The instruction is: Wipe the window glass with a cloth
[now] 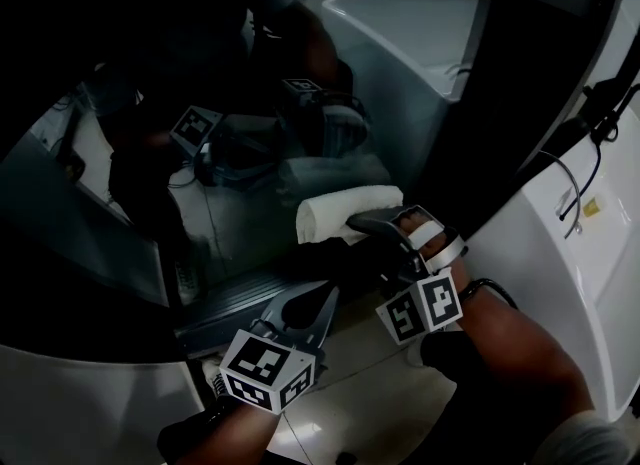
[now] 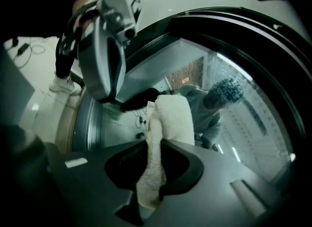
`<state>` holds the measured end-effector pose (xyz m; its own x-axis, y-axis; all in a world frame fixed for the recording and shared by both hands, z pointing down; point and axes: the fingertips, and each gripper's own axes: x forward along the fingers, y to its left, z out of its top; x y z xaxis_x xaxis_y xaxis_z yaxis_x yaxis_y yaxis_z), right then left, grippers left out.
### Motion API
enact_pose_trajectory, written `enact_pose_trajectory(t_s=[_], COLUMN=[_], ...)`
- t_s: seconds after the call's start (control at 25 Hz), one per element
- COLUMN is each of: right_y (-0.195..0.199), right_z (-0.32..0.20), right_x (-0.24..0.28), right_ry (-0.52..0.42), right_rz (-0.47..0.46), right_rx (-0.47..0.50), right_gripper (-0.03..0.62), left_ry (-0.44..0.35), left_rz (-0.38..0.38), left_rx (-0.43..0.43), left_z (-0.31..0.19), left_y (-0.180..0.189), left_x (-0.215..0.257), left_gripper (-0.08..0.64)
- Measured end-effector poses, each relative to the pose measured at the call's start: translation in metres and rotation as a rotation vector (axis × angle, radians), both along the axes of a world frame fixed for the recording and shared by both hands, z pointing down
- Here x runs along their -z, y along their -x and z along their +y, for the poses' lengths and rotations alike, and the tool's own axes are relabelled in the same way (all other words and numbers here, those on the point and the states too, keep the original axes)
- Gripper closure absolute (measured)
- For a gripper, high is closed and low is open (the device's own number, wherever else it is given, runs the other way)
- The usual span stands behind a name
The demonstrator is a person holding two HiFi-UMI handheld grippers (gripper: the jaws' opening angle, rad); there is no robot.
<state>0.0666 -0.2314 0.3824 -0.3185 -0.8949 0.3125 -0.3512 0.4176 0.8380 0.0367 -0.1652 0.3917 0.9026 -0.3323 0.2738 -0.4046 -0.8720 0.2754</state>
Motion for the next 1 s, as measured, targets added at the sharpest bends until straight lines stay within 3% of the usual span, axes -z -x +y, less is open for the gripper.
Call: enact_pose_trajectory(t_s=[0.12,0.56,1.0], right_y=[0.002,-0.033,-0.071], right_z=[0.012,0.091,0.124], right_x=[0.017,0.055,0.158], right_ry=[0.025,-0.125,-0.461], right_rz=[-0.06,0.063,0.32], right_rx=[0.015,0.01,-0.085], right_gripper=[0.529,0.531,0.531], left_ry=[-0.005,-0.109,-0.131], left_rz=[0.002,0.044,0.078], left_rx=[-0.002,0.016,0.0], left_z=[0.008,0.072,0.091], left_y=[-0.002,-0.022,-0.026], left_x=[0.001,0.01,0.027], left_gripper=[0.543,0.543,0.543])
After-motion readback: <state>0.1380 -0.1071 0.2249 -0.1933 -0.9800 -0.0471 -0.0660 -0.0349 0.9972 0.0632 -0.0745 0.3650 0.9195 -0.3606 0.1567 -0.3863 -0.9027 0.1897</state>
